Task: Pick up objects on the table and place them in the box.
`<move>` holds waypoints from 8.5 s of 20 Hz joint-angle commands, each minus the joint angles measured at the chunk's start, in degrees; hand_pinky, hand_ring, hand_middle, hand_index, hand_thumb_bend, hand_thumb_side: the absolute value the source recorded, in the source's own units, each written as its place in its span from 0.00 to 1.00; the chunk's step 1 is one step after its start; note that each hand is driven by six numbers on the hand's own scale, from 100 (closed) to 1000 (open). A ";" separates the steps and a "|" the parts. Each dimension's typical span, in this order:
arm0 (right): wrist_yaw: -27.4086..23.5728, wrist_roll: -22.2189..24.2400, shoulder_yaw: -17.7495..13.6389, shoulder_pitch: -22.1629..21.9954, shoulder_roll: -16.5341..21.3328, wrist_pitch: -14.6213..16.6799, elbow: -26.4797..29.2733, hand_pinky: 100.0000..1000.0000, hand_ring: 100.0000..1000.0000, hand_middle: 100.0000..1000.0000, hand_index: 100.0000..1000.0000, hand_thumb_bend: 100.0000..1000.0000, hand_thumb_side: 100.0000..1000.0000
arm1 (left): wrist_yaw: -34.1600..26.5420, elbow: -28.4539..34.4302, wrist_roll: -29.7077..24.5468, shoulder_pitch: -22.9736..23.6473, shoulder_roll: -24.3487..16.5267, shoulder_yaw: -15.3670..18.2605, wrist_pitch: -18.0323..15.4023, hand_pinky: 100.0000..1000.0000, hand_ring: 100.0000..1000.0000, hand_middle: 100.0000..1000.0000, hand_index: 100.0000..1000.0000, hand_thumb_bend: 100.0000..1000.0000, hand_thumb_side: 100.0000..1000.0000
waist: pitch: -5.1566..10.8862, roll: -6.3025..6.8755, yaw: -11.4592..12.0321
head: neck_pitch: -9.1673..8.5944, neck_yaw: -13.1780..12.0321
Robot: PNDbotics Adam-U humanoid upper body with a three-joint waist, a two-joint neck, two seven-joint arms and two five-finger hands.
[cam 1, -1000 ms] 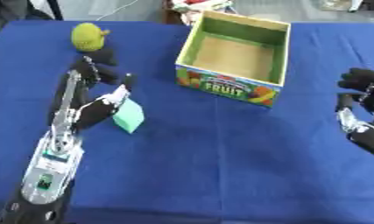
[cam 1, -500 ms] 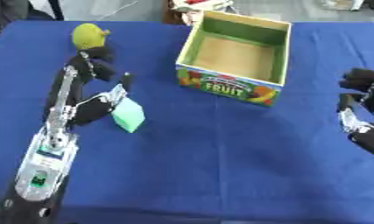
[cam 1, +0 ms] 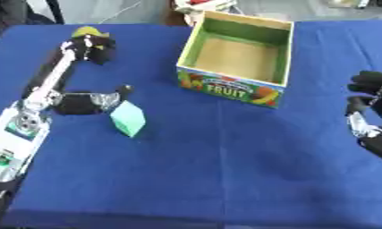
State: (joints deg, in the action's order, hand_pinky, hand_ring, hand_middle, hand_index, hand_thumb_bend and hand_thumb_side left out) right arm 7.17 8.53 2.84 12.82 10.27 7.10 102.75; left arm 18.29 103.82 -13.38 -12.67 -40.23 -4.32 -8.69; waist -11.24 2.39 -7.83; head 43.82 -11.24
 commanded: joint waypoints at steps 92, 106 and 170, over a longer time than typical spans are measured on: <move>-0.35 1.41 1.31 -0.38 1.38 0.40 -0.16 0.71 0.77 0.73 0.80 0.00 0.00 | 27.98 -30.92 -11.11 -41.36 3.99 -12.77 -10.51 0.64 0.51 0.51 0.66 0.22 0.00 | 2.18 -0.18 -2.63 | 0.29 -0.56; -1.07 2.30 2.27 0.15 1.03 0.41 -0.29 0.71 0.77 0.73 0.80 0.00 0.00 | 49.13 -47.22 1.29 -48.22 17.49 -8.69 -9.91 0.76 0.71 0.75 0.85 0.71 0.32 | 1.46 -0.20 -5.65 | -0.02 -1.00; -1.13 1.87 1.53 0.64 1.69 0.47 -0.73 0.71 0.77 0.73 0.81 0.00 0.03 | 41.95 -62.95 24.88 -44.68 2.38 7.47 18.89 0.47 0.38 0.35 0.52 0.06 0.00 | -0.94 -0.36 -4.77 | -2.03 0.41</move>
State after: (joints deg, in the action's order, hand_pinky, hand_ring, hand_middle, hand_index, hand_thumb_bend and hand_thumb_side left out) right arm 6.34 10.45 4.74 12.83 10.99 7.42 101.39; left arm 60.82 37.56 12.32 -55.98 -35.21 3.65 11.46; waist -13.37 2.03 -12.64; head 42.41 -10.99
